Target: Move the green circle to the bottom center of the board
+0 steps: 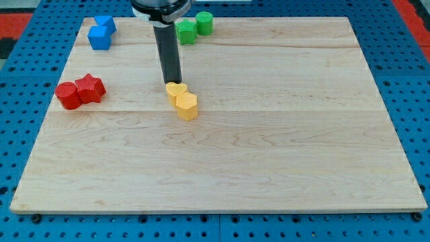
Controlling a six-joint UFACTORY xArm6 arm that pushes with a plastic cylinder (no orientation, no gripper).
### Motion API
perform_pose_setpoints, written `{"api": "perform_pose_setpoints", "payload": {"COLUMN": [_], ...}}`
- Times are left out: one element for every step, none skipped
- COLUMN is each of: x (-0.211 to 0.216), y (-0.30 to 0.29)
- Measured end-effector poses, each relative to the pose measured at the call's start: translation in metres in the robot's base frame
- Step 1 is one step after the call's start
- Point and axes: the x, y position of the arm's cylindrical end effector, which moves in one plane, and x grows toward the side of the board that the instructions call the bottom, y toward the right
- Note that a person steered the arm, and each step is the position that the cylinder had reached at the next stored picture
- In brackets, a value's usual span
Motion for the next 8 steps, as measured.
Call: {"api": "perform_pose_setpoints", "payload": {"x": [-0.002, -0.031, -0.061, -0.117, -0.170, -0.181, -0.180, -0.159], "y": [0.000, -0.007, -0.050, -0.058, -0.058, -0.032, 0.056, 0.124]}}
